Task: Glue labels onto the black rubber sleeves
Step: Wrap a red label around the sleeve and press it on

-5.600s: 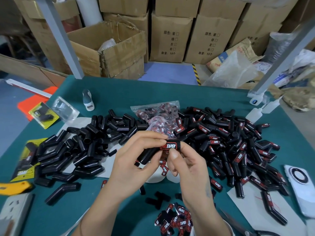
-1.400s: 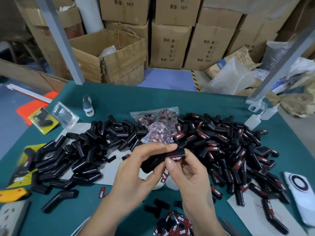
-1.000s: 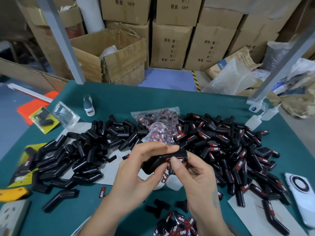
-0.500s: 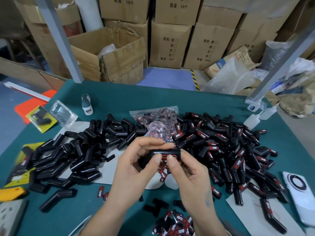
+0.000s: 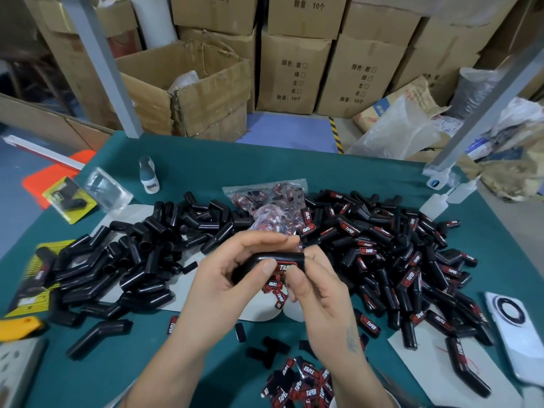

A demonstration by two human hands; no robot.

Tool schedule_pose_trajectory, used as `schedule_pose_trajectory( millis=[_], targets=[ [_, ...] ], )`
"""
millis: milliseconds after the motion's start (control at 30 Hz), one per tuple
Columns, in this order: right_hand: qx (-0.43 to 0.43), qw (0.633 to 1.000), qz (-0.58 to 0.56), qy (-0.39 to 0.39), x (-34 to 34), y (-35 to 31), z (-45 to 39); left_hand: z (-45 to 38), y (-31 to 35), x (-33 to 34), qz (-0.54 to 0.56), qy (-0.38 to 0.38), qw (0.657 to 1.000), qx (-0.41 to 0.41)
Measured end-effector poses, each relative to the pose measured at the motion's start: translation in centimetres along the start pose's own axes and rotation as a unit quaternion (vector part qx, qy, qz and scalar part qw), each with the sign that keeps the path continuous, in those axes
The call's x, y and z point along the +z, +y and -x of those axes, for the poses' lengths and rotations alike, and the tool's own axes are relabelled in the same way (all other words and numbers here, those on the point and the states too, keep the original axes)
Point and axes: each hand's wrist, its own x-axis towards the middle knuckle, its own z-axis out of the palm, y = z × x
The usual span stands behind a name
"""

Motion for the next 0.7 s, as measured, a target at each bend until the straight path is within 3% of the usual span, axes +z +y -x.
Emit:
schedule_pose_trajectory(
  millis=[200, 333, 433, 533, 700],
  targets=[
    [0.025, 0.999, -0.015, -0.025, -0.7, 0.0, -0.2, -0.1, -0.1, 0.0, -0.021, -0.003, 1.0, 0.005],
    [0.034, 0.999, -0.018, -0.01, -0.7, 0.1, -0.3, -0.1, -0.4, 0.3, -0.17, 0.019, 0.98, 0.106],
    [0.039, 0.999, -0.034, -0.013, -0.5, 0.0, 0.0, -0.1, -0.6, 0.5, -0.217, 0.029, 0.963, 0.16],
    [0.048, 0.998, -0.028, -0.015, -0.3, -0.2, 0.3, -0.1, -0.9, 0.7, -0.201, 0.036, 0.967, 0.151],
    [0.014, 0.999, 0.025, -0.033, 0.0, -0.1, 0.6, -0.2, -0.6, 0.2, -0.054, 0.028, 0.997, 0.047]
  ],
)
